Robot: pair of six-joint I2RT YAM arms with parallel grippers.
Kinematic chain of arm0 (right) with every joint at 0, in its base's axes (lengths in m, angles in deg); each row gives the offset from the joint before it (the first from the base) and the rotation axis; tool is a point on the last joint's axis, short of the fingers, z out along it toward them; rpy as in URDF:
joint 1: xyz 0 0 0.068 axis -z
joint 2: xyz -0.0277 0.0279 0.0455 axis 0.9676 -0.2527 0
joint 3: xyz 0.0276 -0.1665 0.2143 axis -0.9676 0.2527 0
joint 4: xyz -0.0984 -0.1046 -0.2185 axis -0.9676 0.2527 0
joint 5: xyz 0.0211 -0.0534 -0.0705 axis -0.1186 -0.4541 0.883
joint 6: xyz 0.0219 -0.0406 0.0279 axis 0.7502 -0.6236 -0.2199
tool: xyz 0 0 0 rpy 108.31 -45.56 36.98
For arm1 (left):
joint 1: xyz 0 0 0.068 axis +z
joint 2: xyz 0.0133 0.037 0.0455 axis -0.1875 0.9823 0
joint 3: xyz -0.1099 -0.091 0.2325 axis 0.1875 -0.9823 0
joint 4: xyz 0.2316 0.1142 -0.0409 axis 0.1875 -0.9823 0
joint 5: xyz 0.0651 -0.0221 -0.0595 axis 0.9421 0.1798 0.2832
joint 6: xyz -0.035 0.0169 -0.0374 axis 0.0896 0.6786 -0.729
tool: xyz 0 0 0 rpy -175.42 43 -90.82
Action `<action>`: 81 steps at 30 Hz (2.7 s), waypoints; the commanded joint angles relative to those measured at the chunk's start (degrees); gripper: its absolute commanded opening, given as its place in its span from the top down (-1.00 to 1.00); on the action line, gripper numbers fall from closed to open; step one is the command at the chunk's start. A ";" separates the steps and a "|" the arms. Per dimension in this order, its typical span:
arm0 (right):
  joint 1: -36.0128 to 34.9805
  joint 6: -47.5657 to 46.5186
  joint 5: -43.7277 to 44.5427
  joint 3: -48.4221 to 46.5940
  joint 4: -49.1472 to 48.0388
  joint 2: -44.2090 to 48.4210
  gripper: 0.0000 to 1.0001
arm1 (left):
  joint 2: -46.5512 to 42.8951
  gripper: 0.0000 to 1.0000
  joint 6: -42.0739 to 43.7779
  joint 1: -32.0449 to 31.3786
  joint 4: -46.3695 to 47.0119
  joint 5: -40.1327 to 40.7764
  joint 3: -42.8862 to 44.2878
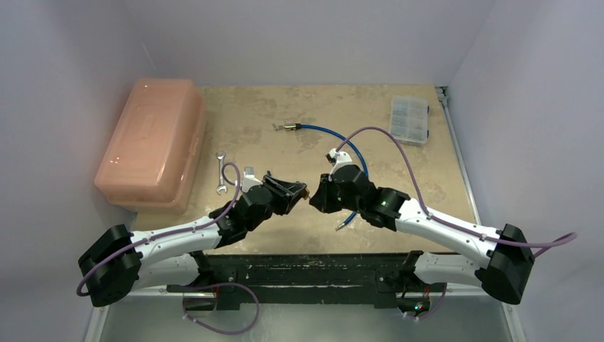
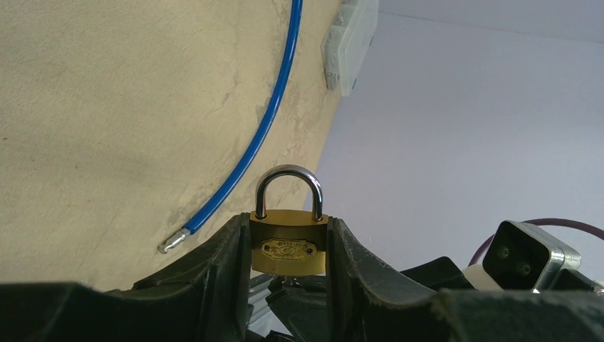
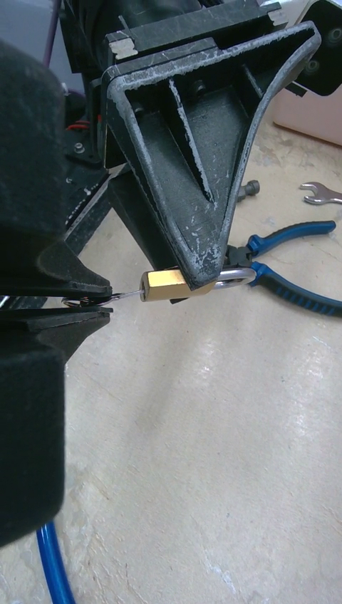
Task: Unlock with the key
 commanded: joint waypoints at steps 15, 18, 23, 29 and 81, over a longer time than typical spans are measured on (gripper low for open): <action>1.53 -1.89 -3.67 -7.08 -1.07 -2.64 1.00 | -2.28 1.00 1.47 -1.86 2.14 -0.29 2.07; 1.53 -1.98 -3.59 -6.39 -1.14 -2.39 1.00 | -2.69 1.00 1.48 -1.86 2.06 0.00 1.89; 1.53 -2.37 -3.49 -5.54 -1.21 -2.03 1.00 | -2.84 1.00 1.31 -1.83 2.10 0.26 1.63; 1.53 -2.98 -3.88 -4.82 -2.31 -1.94 1.00 | -2.32 1.00 1.06 -1.91 2.80 0.05 1.45; 1.58 -8.30 -5.52 -4.61 0.61 4.11 -0.28 | -3.36 1.00 0.71 -2.87 2.11 6.73 1.36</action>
